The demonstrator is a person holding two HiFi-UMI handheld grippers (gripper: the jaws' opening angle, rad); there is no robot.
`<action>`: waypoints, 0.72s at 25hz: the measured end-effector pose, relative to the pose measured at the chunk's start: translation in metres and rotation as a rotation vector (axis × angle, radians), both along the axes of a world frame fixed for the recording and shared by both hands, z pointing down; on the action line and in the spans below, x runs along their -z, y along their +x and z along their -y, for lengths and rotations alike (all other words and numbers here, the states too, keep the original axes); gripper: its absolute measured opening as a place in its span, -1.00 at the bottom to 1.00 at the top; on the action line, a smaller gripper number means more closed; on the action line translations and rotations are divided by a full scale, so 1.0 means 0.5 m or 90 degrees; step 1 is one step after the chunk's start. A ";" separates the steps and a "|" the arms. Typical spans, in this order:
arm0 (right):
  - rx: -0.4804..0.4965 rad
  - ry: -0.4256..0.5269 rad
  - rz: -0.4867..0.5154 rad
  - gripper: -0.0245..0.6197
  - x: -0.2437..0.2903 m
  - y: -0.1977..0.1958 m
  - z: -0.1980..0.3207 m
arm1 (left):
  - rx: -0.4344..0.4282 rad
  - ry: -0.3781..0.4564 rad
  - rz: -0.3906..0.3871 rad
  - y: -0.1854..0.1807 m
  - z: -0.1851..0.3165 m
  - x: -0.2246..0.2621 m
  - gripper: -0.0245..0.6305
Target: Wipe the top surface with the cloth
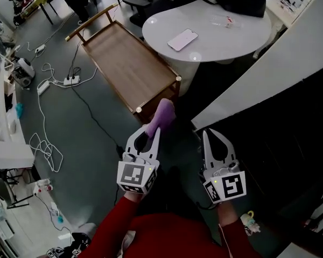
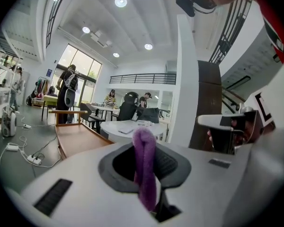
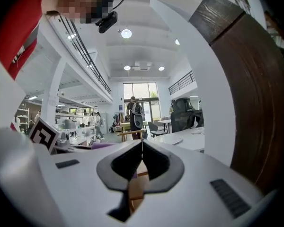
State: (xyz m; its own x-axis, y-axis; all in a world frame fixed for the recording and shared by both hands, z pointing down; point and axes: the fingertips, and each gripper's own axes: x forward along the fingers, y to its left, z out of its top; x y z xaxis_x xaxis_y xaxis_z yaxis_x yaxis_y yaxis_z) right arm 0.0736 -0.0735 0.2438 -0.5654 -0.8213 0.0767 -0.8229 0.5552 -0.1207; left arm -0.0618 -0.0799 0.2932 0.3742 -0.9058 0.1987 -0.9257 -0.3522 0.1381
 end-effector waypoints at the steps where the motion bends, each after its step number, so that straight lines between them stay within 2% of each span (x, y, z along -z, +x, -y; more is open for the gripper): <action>1: -0.002 -0.003 -0.001 -0.89 -0.006 -0.001 0.006 | -0.001 -0.001 -0.001 0.001 0.010 -0.007 -0.75; 4: -0.009 -0.014 -0.007 -0.89 -0.023 0.004 0.008 | -0.011 0.004 -0.023 0.023 0.048 -0.014 -0.75; 7: -0.016 -0.028 -0.018 -0.89 -0.044 0.019 0.012 | -0.032 0.023 -0.046 0.076 0.120 -0.008 -0.75; 10: -0.022 -0.044 -0.024 -0.89 -0.075 0.032 0.017 | -0.034 0.009 -0.038 0.124 0.203 -0.053 -0.75; 14: -0.023 -0.067 -0.021 -0.89 -0.147 0.043 0.013 | 0.027 -0.029 -0.019 0.139 0.273 -0.170 -0.75; 18: -0.006 -0.082 -0.017 -0.88 -0.227 0.034 0.029 | 0.107 -0.045 0.002 0.093 0.299 -0.254 -0.75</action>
